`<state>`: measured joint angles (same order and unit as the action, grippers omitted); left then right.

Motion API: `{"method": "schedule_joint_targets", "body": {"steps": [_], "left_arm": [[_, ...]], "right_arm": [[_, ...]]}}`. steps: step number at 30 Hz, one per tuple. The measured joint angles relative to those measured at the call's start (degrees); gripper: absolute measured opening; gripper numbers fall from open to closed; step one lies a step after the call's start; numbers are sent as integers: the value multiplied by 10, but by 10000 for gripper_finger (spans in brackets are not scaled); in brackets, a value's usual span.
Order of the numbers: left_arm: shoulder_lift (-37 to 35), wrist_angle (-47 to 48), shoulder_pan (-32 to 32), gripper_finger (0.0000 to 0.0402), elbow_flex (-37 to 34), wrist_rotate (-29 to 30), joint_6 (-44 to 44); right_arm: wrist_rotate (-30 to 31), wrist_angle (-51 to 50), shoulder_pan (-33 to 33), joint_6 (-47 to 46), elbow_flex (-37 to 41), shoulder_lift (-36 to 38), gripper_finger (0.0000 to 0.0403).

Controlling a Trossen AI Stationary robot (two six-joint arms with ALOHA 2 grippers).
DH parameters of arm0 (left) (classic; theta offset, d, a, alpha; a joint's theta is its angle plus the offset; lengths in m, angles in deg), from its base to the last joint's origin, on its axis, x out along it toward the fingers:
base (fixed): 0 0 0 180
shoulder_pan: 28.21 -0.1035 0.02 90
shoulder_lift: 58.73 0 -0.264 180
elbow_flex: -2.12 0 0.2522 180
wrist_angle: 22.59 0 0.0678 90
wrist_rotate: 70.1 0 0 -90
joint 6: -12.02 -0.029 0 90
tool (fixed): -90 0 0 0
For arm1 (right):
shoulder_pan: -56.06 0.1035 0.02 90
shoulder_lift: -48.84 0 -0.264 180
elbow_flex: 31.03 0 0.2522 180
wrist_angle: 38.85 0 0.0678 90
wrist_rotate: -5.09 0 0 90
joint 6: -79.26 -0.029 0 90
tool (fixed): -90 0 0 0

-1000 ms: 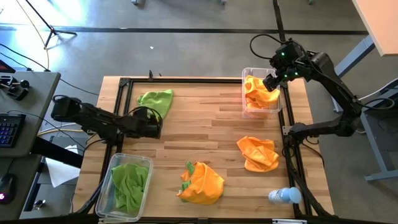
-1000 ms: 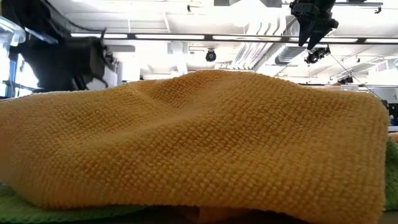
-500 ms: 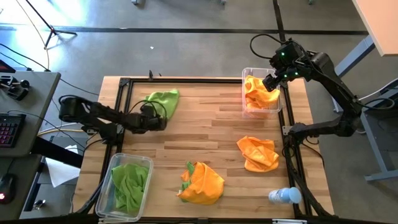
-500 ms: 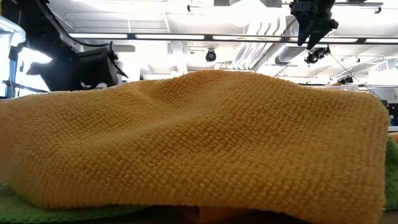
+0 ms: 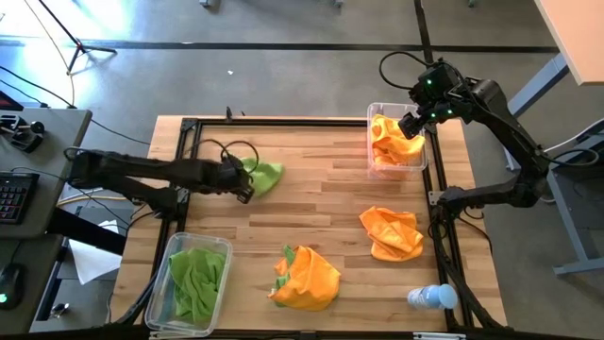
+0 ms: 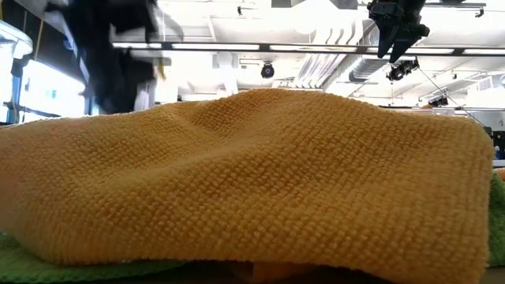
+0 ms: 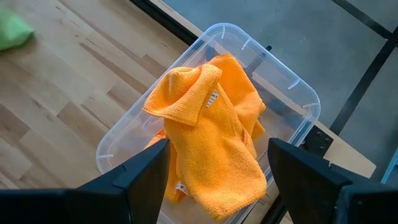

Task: Sort microfiber towel by color & place in baskets
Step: Put the green microfiber towel into the bottom transparent bin

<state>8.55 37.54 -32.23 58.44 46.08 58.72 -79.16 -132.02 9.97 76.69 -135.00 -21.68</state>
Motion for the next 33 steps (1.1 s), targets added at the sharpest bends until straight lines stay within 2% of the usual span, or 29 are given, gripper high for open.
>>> {"method": "schedule_joint_targets", "body": {"steps": [6, 12, 17, 22, 28, 33], "left_arm": [[-31, 209, 51, 1, 173, 7, -28], [18, 443, 119, 1, 366, 11, 0], [67, 440, 183, 1, 472, -22, -37], [108, 433, 247, 0, 543, -94, -53], [122, 438, 330, 0, 566, -193, -51], [120, 436, 391, 0, 566, -267, 42]], "right_arm": [[0, 0, 0, 0, 0, 0, 266], [0, 0, 0, 0, 0, 0, 266], [0, 0, 0, 0, 0, 0, 266], [-3, 1, 0, -2, 1, 0, 266], [-3, 0, 0, -4, 2, 0, 266], [-3, 0, 0, -4, 2, 0, 266]]}}
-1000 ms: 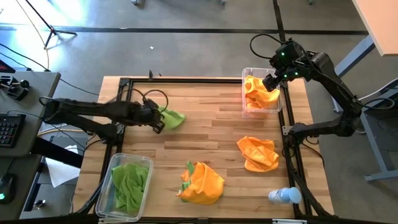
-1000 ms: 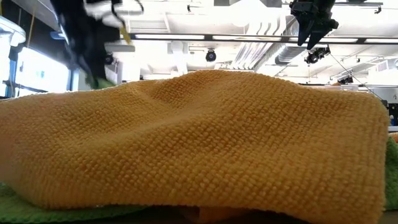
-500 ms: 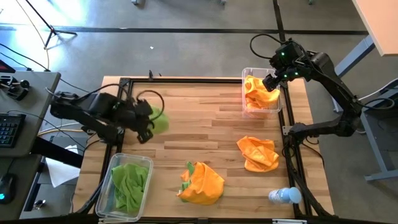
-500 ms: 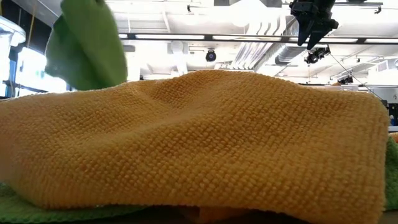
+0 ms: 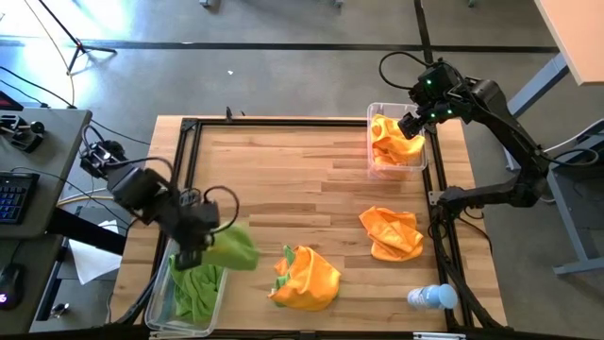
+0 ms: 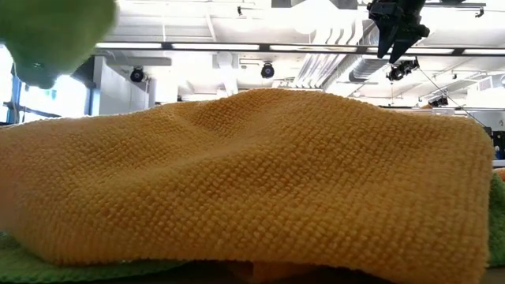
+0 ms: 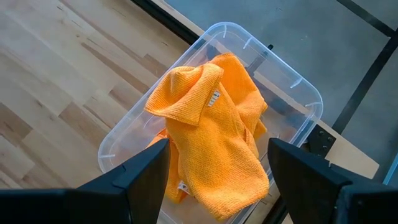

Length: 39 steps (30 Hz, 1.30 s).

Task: Sort microfiber towel by color & place in baskets
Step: Put the green microfiber towel into the bottom transparent bin

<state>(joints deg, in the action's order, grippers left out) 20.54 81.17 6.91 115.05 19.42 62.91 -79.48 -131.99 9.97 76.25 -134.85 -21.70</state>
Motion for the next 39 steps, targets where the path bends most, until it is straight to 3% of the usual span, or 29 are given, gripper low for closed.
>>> {"method": "schedule_joint_targets", "body": {"steps": [13, 17, 22, 27, 32, 39], "left_arm": [[-1, 0, 180, 0, 0, -179, 396], [-1, 0, 221, 0, 0, -182, 493], [-2, 1, 240, 0, -15, -121, 552], [5, -1, 222, 0, -87, -75, 478], [17, -28, 191, 0, -173, -72, 299], [20, -174, 166, 0, -319, -72, 81]], "right_arm": [[0, 8, 0, 3, 0, 0, 266], [0, 14, 0, 4, 0, 0, 266], [0, 20, 0, 10, 0, 0, 266], [-1, 23, 0, 15, 0, 0, 266], [-1, 22, 0, 15, 0, 0, 266], [-1, 22, 0, 15, 0, 0, 266]]}}
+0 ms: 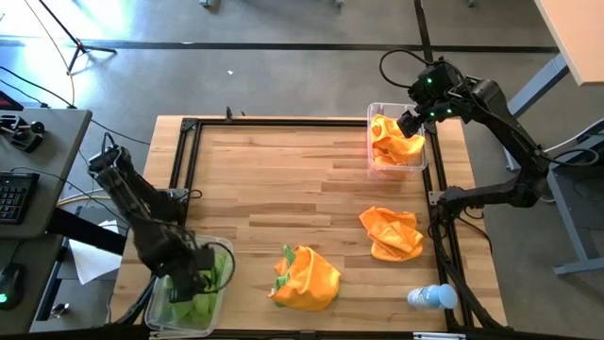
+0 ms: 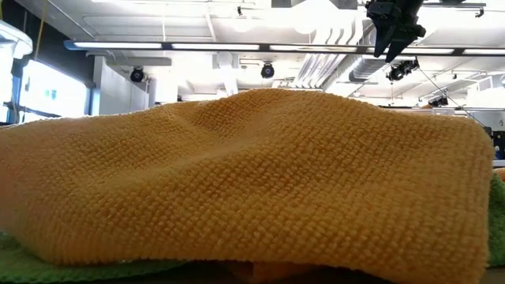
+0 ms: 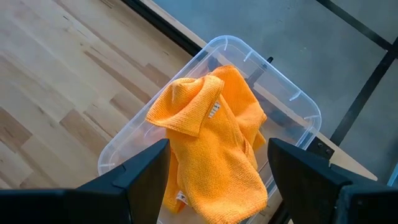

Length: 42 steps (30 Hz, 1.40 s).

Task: Sort microfiber towel by color & place in baskets
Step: Put the green microfiber towel into the bottom transparent bin

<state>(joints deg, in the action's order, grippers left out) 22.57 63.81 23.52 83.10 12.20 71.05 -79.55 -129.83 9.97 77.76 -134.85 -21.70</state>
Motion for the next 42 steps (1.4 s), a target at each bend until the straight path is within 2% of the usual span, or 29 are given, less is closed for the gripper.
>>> {"method": "schedule_joint_targets", "body": {"steps": [4, 9, 13, 15, 19, 21, 28, 33, 42], "left_arm": [[0, -115, 3, 0, -77, -5, -34], [0, -164, 25, 0, -144, -4, 15], [5, -214, 52, 0, -166, -3, 62], [14, -239, 67, 0, -168, -4, 107], [44, -270, 91, 0, -167, -4, 264], [60, -292, 103, 0, -167, -3, 289], [86, -291, 124, 0, -166, 2, 239], [88, -283, 129, 8, -165, 34, 193], [86, -303, 129, 73, -168, 50, 200]], "right_arm": [[0, -1, 0, -7, 0, 0, 266], [0, -1, 0, -11, 0, 0, 266], [0, -1, 0, -11, 0, 0, 266], [0, -1, 0, -11, 0, 0, 266], [0, -1, 0, -11, 0, 0, 266], [0, -1, 0, -11, 0, 0, 266], [0, 3, 0, -11, 0, 0, 266], [0, 4, 0, -11, 0, 0, 266], [0, 4, 0, -11, 0, 0, 266]]}}
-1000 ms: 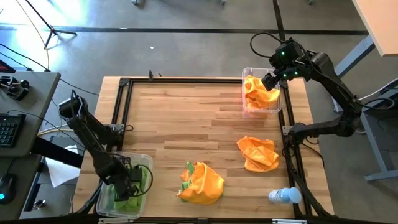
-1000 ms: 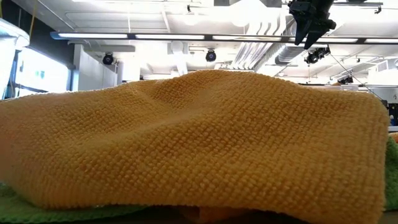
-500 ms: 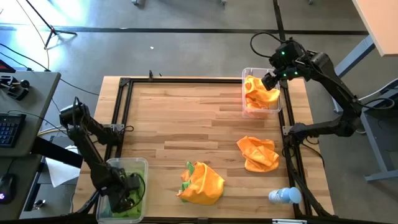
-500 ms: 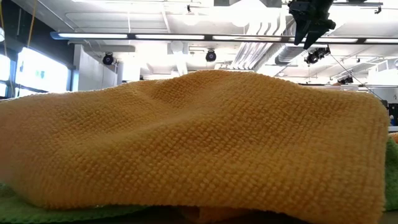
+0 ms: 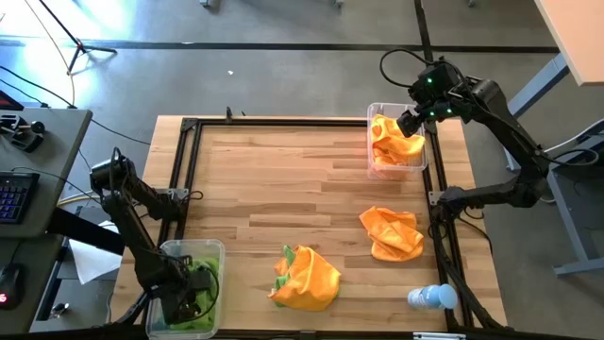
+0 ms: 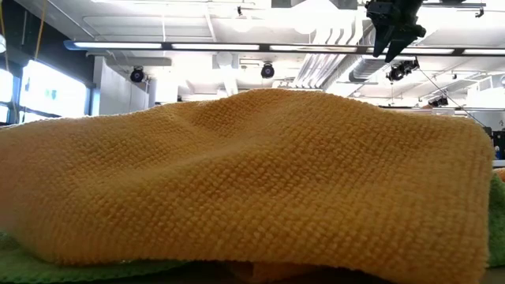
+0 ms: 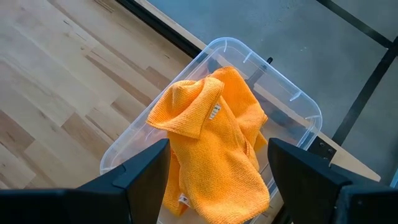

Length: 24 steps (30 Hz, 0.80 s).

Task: Sort microfiber towel by color & place in baskets
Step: Put the green microfiber towel into the bottom transparent bin

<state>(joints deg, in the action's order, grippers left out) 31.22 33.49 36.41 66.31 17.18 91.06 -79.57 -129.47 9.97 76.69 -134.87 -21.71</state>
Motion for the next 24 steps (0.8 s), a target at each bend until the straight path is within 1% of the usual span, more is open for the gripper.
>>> {"method": "schedule_joint_targets", "body": {"steps": [4, 8, 12, 18, 20, 24], "left_arm": [[-17, -1, -4, 110, -1, 0, 4], [-36, 24, -16, 133, 4, -35, 20], [-66, 33, -30, 137, 5, -80, 29], [-131, 60, -48, 130, 6, -92, 115], [-146, 85, -50, 128, 20, -94, 127], [-153, 184, -50, 124, 77, -94, 128]], "right_arm": [[0, 0, 0, 0, 0, 0, 266], [0, 0, 0, 0, 0, 0, 266], [0, 0, 0, 0, 0, 0, 266], [0, 0, 0, 0, 0, 0, 266], [0, 0, 0, 0, 0, 0, 266], [0, 0, 0, 0, 0, 0, 266]]}}
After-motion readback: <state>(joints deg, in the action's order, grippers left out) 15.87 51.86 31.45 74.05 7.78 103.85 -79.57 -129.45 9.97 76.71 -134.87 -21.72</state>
